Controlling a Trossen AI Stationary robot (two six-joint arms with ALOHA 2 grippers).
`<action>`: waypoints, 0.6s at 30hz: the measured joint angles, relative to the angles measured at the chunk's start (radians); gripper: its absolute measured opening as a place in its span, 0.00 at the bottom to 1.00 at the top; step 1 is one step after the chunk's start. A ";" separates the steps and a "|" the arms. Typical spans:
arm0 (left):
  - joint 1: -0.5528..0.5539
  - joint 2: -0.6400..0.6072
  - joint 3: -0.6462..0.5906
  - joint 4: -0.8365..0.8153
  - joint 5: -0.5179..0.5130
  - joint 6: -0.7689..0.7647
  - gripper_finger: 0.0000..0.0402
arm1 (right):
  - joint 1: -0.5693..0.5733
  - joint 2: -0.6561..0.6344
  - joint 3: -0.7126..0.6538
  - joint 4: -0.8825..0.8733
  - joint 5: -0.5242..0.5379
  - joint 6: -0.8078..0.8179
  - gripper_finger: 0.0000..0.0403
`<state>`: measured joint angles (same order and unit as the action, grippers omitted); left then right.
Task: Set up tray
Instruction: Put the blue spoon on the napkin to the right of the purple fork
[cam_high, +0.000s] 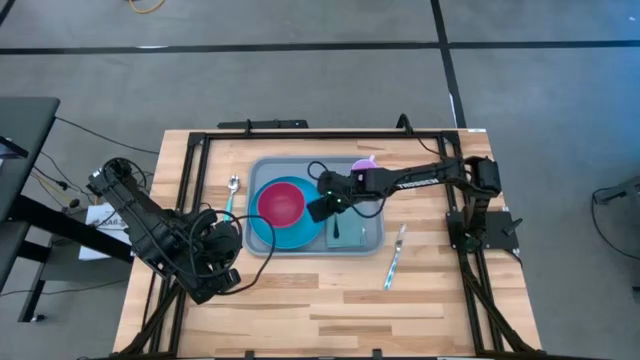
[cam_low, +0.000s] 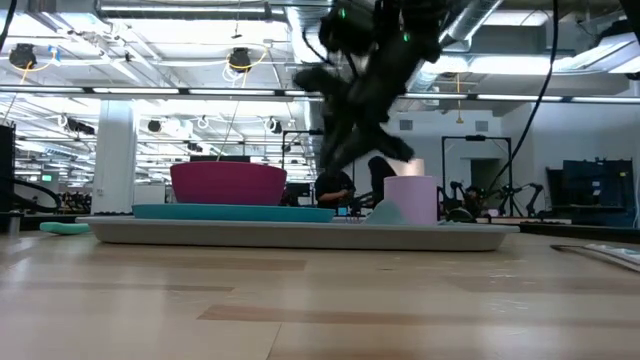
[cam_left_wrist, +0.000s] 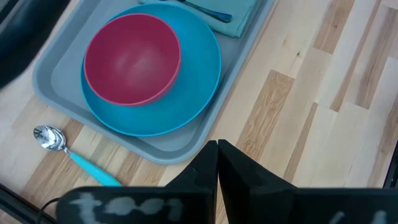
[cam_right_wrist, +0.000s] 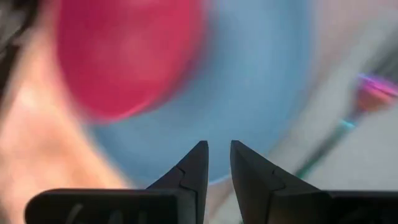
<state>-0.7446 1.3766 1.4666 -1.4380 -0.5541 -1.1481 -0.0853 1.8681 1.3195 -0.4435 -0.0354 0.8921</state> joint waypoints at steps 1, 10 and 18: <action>0.000 0.000 0.000 0.000 0.000 0.000 0.00 | 0.009 -0.009 0.015 -0.006 -0.020 -0.062 0.15; 0.006 0.000 0.000 -0.006 -0.052 0.164 0.00 | 0.132 -0.103 0.155 -0.247 0.017 -0.293 0.15; 0.040 0.000 0.000 0.033 -0.175 0.424 0.00 | 0.274 -0.332 0.159 -0.560 0.428 -0.291 0.15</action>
<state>-0.7043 1.3769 1.4666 -1.4050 -0.7287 -0.7238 0.1890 1.5362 1.4784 -1.0033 0.3924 0.6012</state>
